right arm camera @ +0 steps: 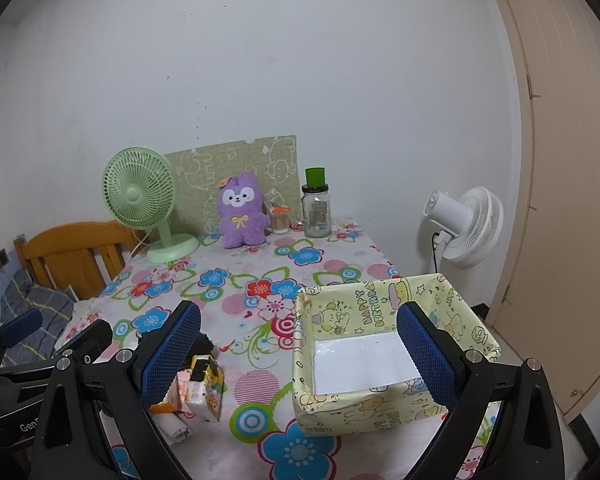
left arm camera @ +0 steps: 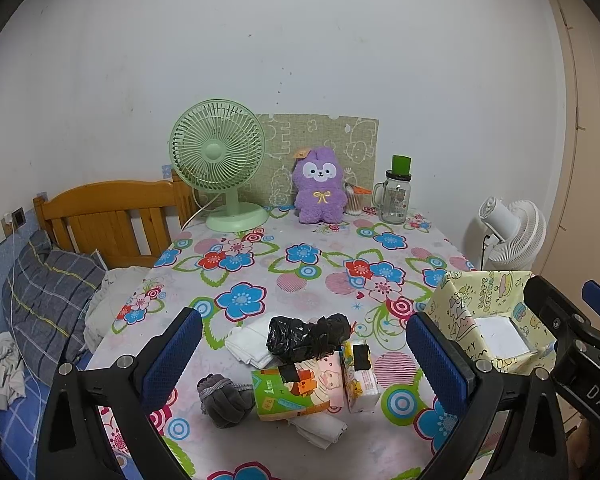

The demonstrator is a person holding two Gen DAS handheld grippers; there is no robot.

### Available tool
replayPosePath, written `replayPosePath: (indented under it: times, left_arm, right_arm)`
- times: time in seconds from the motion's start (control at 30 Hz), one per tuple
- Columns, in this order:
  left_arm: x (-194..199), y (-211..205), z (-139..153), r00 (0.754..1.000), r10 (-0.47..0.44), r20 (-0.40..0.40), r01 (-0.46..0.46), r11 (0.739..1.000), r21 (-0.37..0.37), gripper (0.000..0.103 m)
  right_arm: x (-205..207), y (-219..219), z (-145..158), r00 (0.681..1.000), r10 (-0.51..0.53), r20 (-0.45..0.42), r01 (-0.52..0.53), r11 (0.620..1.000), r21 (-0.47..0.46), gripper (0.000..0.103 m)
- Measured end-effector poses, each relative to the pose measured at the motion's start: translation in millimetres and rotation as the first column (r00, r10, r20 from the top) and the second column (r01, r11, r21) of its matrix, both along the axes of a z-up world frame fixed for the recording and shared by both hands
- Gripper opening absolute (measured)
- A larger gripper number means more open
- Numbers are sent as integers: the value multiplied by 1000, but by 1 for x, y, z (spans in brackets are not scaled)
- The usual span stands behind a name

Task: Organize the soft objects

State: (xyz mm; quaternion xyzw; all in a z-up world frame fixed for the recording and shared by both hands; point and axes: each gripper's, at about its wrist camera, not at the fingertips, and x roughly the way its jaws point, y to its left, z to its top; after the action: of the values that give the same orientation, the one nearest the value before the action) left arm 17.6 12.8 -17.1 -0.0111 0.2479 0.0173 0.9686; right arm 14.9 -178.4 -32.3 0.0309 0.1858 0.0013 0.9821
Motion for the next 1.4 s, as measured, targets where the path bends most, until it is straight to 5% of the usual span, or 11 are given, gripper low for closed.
replayPosePath:
  times: [1.4]
  left_arm:
    - [-1,-4,1,1000,-10,13,10,1000,3,102]
  right_arm:
    - [-3,-1,3,1000,-7,5,7,1000,5,100]
